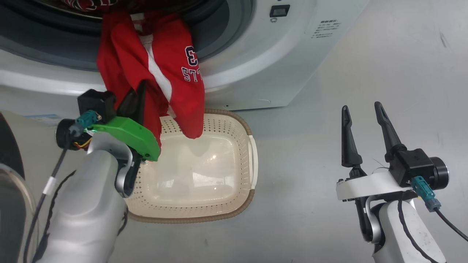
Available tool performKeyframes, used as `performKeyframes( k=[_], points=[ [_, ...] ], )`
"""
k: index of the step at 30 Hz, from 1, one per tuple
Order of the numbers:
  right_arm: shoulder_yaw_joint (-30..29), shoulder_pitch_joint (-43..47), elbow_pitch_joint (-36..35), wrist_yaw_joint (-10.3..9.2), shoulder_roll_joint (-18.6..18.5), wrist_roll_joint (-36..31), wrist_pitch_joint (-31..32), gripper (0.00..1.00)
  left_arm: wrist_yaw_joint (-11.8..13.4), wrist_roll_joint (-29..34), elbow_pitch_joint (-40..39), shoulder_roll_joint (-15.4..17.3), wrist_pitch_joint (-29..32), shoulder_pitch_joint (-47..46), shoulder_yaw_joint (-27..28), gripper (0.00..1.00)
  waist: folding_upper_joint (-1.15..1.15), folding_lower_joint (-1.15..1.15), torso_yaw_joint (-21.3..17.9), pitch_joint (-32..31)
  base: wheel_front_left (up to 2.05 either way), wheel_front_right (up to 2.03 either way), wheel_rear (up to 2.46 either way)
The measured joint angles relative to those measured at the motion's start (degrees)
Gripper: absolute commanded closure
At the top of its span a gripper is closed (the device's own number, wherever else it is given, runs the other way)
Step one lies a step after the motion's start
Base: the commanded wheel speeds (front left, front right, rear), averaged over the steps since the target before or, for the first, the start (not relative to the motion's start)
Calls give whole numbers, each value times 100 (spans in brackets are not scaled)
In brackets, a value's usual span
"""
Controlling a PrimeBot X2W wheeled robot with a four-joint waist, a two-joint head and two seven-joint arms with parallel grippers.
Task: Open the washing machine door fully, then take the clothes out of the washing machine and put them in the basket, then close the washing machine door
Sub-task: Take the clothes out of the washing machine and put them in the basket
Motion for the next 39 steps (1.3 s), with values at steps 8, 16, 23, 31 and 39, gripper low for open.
performKeyframes(
  k=[8,16,23,31,39],
  points=[
    [-45,12,44,-1,-83,-47,0,0,-1,289,-508,-65,-369,304,-369,100,0,0,351,-100,0,0,0],
    [-32,40,146,1,-89,-67,0,0,-2,338,-1183,-64,-419,625,-398,100,0,0,649,-270,0,0,0],
    [-9,87,204,1,-81,-70,0,0,-2,338,-1749,-40,-419,1107,-447,100,0,0,770,-473,0,0,0],
    [-32,215,276,1,-96,-70,0,0,-3,318,-2295,2,-413,1589,-661,100,0,0,862,-628,0,0,0],
    [21,215,276,46,-90,-70,0,0,-3,34,-2398,180,76,2248,-806,100,0,0,883,-700,0,0,0]
  ],
)
